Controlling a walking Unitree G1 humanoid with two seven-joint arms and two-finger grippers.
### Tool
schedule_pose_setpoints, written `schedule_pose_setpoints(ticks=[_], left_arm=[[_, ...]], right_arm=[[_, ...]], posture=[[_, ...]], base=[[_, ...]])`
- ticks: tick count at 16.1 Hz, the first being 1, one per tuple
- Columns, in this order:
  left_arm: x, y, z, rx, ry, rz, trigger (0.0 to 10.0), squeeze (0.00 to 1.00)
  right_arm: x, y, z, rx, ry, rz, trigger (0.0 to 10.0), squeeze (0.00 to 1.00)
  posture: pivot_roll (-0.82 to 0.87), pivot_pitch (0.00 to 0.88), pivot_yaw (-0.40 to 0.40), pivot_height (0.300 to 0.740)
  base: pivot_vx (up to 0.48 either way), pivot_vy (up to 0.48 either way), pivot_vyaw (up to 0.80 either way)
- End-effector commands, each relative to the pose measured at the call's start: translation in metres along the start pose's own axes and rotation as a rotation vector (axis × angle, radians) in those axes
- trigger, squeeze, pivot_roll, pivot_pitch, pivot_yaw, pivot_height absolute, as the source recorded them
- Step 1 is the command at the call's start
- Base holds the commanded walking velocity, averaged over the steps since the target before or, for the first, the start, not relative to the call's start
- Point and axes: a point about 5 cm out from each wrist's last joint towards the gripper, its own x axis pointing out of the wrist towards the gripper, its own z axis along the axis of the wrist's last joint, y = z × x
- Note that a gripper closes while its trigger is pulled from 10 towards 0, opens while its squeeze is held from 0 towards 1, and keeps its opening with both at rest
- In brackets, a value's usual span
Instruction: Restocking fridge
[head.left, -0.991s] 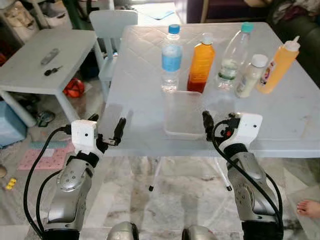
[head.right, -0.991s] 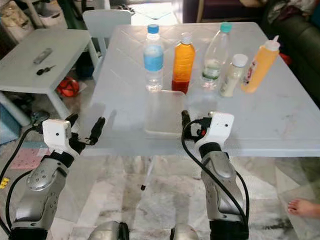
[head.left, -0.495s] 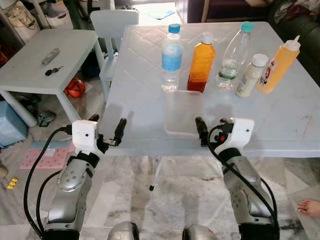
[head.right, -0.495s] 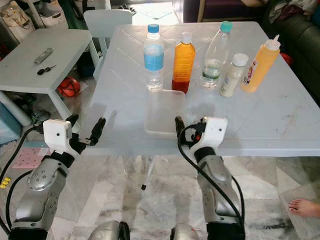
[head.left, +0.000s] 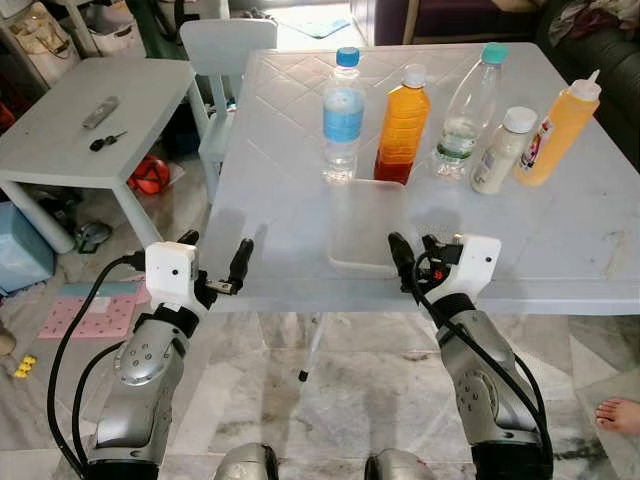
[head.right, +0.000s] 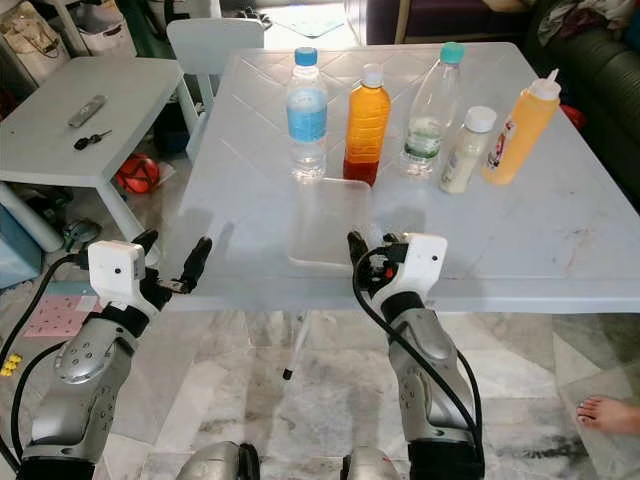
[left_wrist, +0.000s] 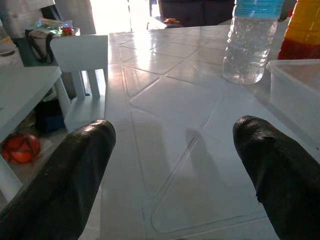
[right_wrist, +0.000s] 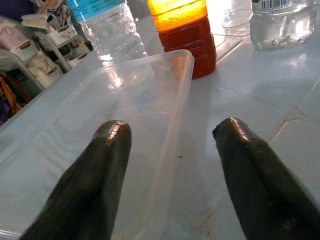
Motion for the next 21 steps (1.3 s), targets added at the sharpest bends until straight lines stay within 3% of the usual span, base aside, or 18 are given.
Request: schedule_pose_setpoints(ticks=[1, 2, 3, 12, 18, 21], left_arm=[[-0.002, 0.000, 0.000, 0.024, 0.003, -0.010, 10.0, 0.00], [-0.002, 0.000, 0.000, 0.025, 0.002, -0.011, 10.0, 0.00], [-0.002, -0.001, 0.000, 0.026, 0.003, -0.013, 10.0, 0.00], [0.000, -0.002, 0.000, 0.020, 0.001, -0.011, 10.0, 0.00], [0.000, -0.002, 0.000, 0.027, -0.002, -0.011, 10.0, 0.00], [0.002, -0.002, 0.001, 0.028, -0.007, -0.004, 10.0, 0.00]], right_arm=[[0.001, 0.001, -0.003, 0.013, 0.016, -0.004, 0.2, 0.00], [0.001, 0.001, -0.003, 0.019, 0.017, -0.005, 0.5, 0.00], [0.002, 0.002, -0.005, 0.040, 0.020, 0.000, 0.0, 0.00], [0.002, -0.003, -0.012, 0.229, 0.068, -0.040, 0.0, 0.00], [0.002, -0.007, -0.010, 0.255, 0.064, -0.077, 0.0, 0.00], [0.006, 0.001, 0.001, 0.260, 0.032, -0.052, 0.0, 0.00]], posture=[[-0.03, 0.079, 0.064, 0.740], [-0.03, 0.080, 0.065, 0.740], [-0.04, 0.080, 0.066, 0.740], [-0.04, 0.080, 0.062, 0.740], [-0.04, 0.079, 0.060, 0.740], [-0.04, 0.077, 0.053, 0.740]], base=[[0.000, 0.000, 0.00], [0.000, 0.000, 0.00], [0.000, 0.000, 0.00], [0.000, 0.000, 0.00], [0.000, 0.000, 0.00], [0.000, 0.000, 0.00]])
